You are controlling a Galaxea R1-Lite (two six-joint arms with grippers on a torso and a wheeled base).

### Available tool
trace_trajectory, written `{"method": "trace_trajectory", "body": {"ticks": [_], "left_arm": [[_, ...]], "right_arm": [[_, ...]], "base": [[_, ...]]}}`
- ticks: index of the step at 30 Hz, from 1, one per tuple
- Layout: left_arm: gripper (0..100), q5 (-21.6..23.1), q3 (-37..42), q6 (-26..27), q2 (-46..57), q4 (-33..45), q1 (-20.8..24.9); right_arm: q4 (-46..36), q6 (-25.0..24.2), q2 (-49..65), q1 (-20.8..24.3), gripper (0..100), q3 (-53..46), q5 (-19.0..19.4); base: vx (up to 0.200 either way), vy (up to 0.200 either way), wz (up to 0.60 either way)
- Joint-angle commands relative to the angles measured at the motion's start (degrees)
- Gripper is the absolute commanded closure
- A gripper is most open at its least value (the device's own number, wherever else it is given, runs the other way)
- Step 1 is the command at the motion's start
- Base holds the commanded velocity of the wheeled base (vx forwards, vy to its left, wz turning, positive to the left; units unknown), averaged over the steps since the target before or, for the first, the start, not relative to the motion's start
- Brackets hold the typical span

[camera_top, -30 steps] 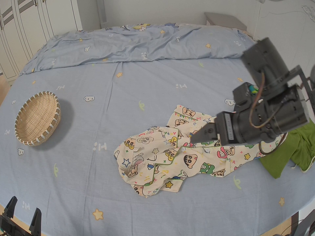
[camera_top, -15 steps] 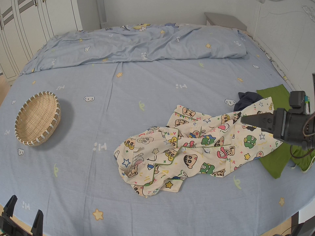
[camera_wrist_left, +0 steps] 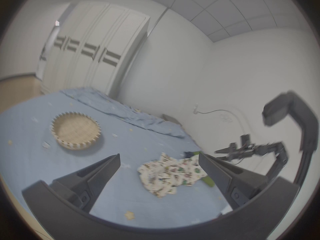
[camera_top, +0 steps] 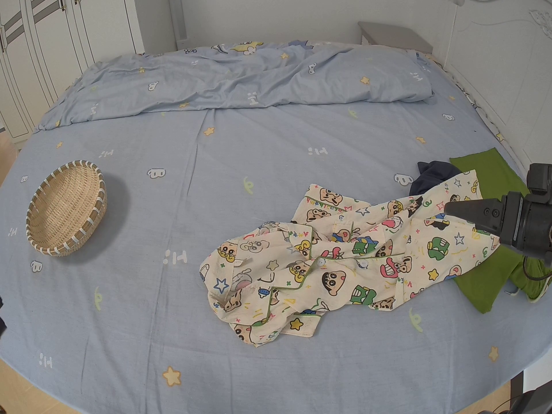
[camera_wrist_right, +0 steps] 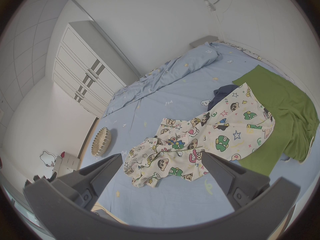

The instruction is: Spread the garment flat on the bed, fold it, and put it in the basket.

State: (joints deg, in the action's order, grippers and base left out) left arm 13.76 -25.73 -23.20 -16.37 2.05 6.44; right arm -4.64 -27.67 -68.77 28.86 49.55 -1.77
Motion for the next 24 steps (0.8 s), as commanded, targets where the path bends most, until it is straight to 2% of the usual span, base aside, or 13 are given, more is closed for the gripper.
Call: {"method": "trace_trajectory", "body": {"ticks": [1,6,8,9,10,11,12,14,18,21,24], "left_arm": [[0,16.30,-9.42,-20.83,-41.72,-12.95,9.21],[0,24.03,-3.36,-20.31,-59.04,-27.71,9.47],[0,27.28,-1.42,-17.49,-64.75,-32.72,9.56],[0,27.90,-0.54,-14.24,-68.09,-35.27,9.82],[0,27.98,-0.37,-13.28,-68.88,-35.89,9.91],[0,28.25,-0.11,-8.71,-72.57,-37.56,10.97],[0,28.25,0.42,-7.74,-73.63,-37.56,11.93],[0,27.81,1.83,-7.30,-76.62,-37.73,15.01],[0,27.90,5.34,-5.72,-83.12,-39.58,16.68],[0,28.34,6.13,-5.28,-83.56,-40.46,16.77],[0,28.25,7.63,-5.28,-83.56,-41.77,19.40]], "right_arm": [[-0.10,3.68,-5.59,-2.58,0,1.86,0.01],[-1.16,4.12,-4.71,-2.58,0,1.42,0.27],[-1.68,4.21,-3.57,-2.49,0,1.25,0.36],[-2.21,4.21,-3.22,-2.49,0,1.16,0.36],[-2.39,4.21,-3.13,-2.49,0,0.98,0.36],[-3.00,4.29,-3.04,-2.40,0,0.54,0.36],[-3.18,4.29,-2.95,-2.31,0,0.37,0.36],[-3.18,4.47,-2.95,-2.49,0,0.28,0.36],[-3.09,4.65,-3.30,-3.98,0,0.28,0.45],[-3.00,4.65,-3.48,-4.33,0,0.28,0.45],[-2.74,4.65,-3.65,-4.51,0,0.37,0.45]], "base": [[0.000,0.000,0.00],[0.000,0.000,0.00],[0.000,0.000,0.00],[0.000,0.000,0.00],[0.000,0.000,0.00],[0.000,0.000,0.00],[0.000,0.000,0.00],[0.000,0.000,0.00],[0.000,0.000,0.00],[0.000,0.000,0.00],[0.000,0.000,0.00]]}}
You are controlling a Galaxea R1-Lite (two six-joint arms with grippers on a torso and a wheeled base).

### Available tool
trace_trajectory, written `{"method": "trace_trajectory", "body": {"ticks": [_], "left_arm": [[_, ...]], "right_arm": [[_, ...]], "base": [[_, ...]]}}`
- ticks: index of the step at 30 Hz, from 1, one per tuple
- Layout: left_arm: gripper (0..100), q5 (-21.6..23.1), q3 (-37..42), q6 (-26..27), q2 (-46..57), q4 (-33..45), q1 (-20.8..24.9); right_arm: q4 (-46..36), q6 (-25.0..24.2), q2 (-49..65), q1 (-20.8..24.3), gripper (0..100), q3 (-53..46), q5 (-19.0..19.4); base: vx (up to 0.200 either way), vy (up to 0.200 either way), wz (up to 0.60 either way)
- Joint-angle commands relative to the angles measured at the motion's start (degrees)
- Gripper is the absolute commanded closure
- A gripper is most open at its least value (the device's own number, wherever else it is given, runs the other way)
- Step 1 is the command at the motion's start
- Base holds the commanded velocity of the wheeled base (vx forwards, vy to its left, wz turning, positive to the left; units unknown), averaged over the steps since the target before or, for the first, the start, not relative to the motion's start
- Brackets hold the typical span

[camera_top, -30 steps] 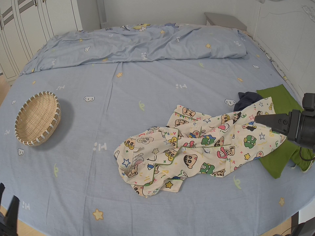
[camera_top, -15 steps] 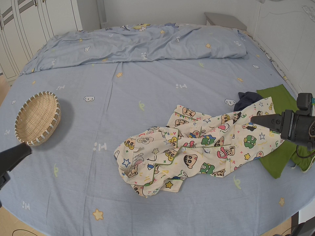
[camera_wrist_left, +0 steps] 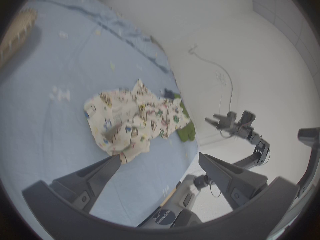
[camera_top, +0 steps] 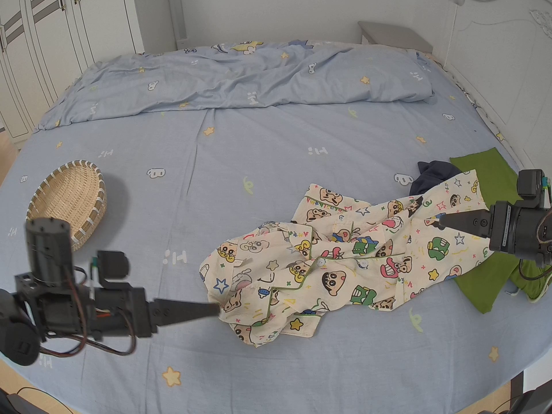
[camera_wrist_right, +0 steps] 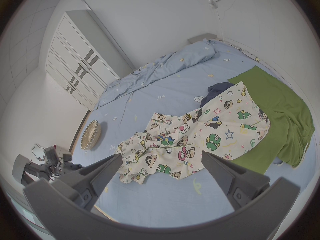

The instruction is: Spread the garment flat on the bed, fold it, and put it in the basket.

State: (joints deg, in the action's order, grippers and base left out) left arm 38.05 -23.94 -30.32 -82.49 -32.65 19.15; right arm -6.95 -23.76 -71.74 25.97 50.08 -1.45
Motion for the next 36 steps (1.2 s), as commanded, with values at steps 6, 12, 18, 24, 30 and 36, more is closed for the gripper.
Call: {"method": "trace_trajectory", "body": {"ticks": [6,12,18,24,30,36], "left_arm": [[0,3.53,4.69,1.58,-20.25,-7.17,8.09],[0,3.44,2.23,-0.09,-22.01,-7.70,7.74],[0,1.59,-1.28,-3.87,-24.03,-7.70,7.92],[0,-1.48,-3.04,-5.01,-26.49,-7.78,8.09],[0,-4.21,-5.15,-5.10,-29.57,-8.05,7.66],[0,-5.09,-6.56,-5.10,-32.29,-10.16,7.57]], "right_arm": [[-0.26,0.73,-0.59,-1.62,0,-0.16,0.13],[-0.17,0.73,-0.68,-1.62,0,-0.16,0.13],[-0.17,0.73,-0.50,-1.62,0,-0.16,0.04],[-0.08,0.73,-0.59,-2.06,0,-0.07,0.13],[1.24,0.73,-0.68,-2.41,0,-0.24,0.13],[1.76,0.73,-0.59,-2.41,0,-0.33,0.13]], "base": [[0.000,0.000,0.00],[0.000,0.000,0.00],[0.000,0.000,0.00],[0.000,0.000,0.00],[0.000,0.000,0.00],[0.000,0.000,0.00]]}}
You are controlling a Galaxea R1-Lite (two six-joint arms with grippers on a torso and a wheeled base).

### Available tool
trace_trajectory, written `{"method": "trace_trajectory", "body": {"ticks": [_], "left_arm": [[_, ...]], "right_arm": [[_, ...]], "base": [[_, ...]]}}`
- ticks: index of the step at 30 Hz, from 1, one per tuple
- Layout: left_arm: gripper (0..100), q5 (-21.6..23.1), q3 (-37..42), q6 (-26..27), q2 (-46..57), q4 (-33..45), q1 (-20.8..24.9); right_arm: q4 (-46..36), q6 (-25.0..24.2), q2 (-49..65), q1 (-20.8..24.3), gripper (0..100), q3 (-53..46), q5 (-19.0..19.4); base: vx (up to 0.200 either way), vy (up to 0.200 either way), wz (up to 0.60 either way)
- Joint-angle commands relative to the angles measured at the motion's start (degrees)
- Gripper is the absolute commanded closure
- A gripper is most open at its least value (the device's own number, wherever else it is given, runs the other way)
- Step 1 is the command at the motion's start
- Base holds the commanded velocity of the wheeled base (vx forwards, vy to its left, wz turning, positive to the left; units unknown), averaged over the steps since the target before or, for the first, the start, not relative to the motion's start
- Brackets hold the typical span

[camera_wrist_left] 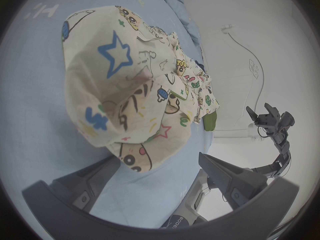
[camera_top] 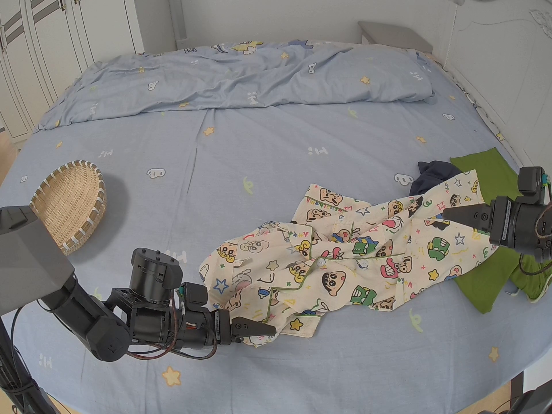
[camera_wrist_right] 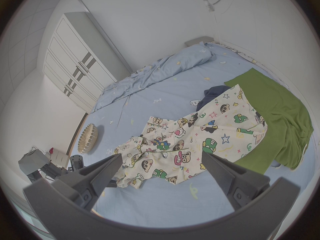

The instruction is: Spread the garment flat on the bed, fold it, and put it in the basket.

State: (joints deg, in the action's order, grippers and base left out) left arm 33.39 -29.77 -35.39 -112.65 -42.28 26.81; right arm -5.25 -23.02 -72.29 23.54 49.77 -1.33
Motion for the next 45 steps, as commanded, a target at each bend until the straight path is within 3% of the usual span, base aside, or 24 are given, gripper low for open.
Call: {"method": "trace_trajectory", "body": {"ticks": [1,2,3,13,20,27,29,32,35,41,42,45], "left_arm": [[0,-1.13,-0.82,-0.03,-2.75,-1.14,0.00],[0,-1.75,-0.82,-0.12,-3.10,-1.76,0.09],[100,-2.19,-0.90,-0.12,-3.27,-2.20,0.09],[100,-3.60,-1.61,-2.40,-3.01,-4.39,-0.35],[100,-3.51,-3.10,-2.49,0.68,-2.28,-6.24],[100,-0.69,-11.36,-2.40,12.37,20.83,-14.77],[100,3.79,-13.47,-2.23,16.59,28.39,-19.07],[100,10.91,-13.91,-2.05,20.19,32.78,-24.61],[100,15.21,-13.21,-2.05,22.13,34.37,-28.65],[100,16.18,-10.31,0.67,23.36,36.56,-33.75],[100,16.18,-9.34,3.22,23.80,37.97,-35.77],[100,16.18,-9.17,6.30,24.67,42.54,-38.58]], "right_arm": [[0.07,-0.01,-0.04,0.01,0,-0.03,0.01],[0.07,-0.01,0.04,0.01,0,-0.03,0.01],[0.07,-0.01,0.04,0.01,0,-0.03,0.01],[0.07,-0.01,-0.22,0.01,0,-0.12,0.01],[-0.37,-0.01,-0.22,0.01,0,-0.12,0.19],[-0.63,0.08,-0.40,0.01,0,-0.73,2.82],[-0.63,0.08,-0.48,0.45,0,-1.26,2.82],[-0.63,0.16,-0.92,0.81,0,-1.43,2.91],[-0.81,0.16,-1.54,0.98,0,-1.61,3.00],[-3.36,1.48,-2.59,0.28,0,-1.96,8.71],[-4.77,1.48,-3.65,0.10,0,-1.87,10.82],[-5.64,1.66,-6.64,-0.07,0,-2.49,12.23]], "base": [[0.000,0.000,0.00],[0.000,0.000,0.00],[0.000,0.000,0.00],[0.000,0.000,0.00],[0.000,0.000,0.00],[0.000,0.000,0.00],[0.000,0.000,0.00],[0.000,0.000,0.00],[0.000,0.000,0.00],[0.000,0.000,0.00],[0.000,0.000,0.00],[0.000,0.000,0.00]]}}
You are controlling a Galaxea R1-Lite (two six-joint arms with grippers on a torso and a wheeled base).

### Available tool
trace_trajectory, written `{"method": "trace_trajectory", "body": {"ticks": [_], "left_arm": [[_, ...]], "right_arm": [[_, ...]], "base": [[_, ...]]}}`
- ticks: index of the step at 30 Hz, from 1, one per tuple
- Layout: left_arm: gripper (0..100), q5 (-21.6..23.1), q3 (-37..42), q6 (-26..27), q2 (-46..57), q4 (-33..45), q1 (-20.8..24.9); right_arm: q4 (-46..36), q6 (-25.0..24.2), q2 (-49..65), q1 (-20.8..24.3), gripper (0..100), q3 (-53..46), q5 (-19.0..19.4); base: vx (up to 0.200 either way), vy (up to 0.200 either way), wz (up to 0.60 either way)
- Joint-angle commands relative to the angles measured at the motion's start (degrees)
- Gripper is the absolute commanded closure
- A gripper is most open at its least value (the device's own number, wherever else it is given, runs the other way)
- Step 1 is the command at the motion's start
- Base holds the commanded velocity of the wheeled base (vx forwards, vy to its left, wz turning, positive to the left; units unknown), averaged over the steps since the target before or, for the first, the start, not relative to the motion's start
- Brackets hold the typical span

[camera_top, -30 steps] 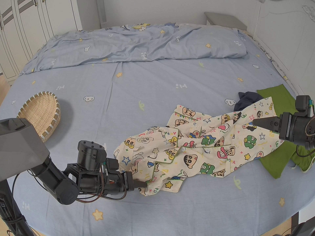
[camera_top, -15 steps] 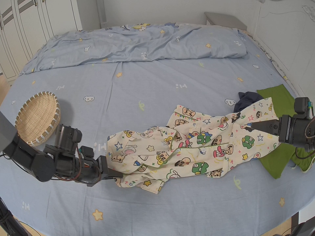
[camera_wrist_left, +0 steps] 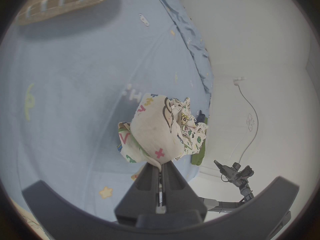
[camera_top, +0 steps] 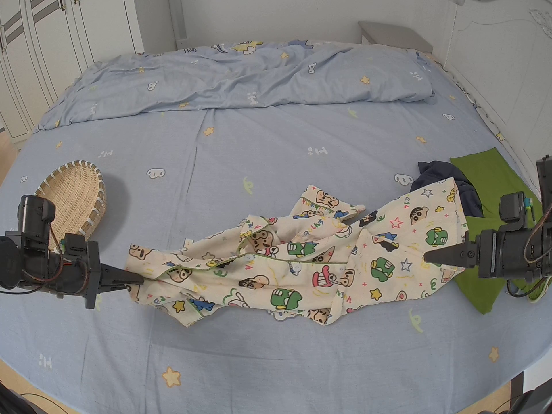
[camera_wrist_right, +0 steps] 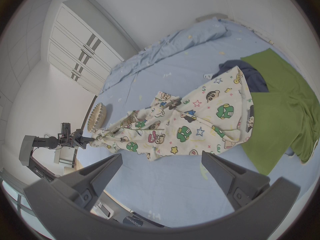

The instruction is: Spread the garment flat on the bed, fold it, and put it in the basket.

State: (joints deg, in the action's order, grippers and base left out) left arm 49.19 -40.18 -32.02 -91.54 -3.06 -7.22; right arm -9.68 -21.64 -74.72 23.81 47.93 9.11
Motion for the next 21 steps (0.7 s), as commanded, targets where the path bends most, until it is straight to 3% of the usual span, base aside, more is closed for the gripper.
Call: {"method": "trace_trajectory", "body": {"ticks": [1,5,9,21], "left_arm": [[100,0.38,1.24,4.25,3.82,4.99,-5.53],[100,0.64,1.16,10.14,3.65,9.12,-9.13],[100,1.70,0.63,14.27,3.47,11.85,-10.71],[100,1.79,0.28,14.53,3.74,11.67,-4.12]], "right_arm": [[-0.87,0.54,-5.35,-0.25,0,-1.26,1.79],[-0.43,3.36,-10.27,-0.34,0,-1.18,1.79],[-0.96,4.15,-19.33,-0.78,0,5.59,1.70],[-3.59,7.75,-36.82,2.21,0,26.51,1.18]], "base": [[0.000,0.000,0.00],[0.000,0.000,0.00],[0.000,0.000,0.00],[0.000,0.000,0.00]]}}
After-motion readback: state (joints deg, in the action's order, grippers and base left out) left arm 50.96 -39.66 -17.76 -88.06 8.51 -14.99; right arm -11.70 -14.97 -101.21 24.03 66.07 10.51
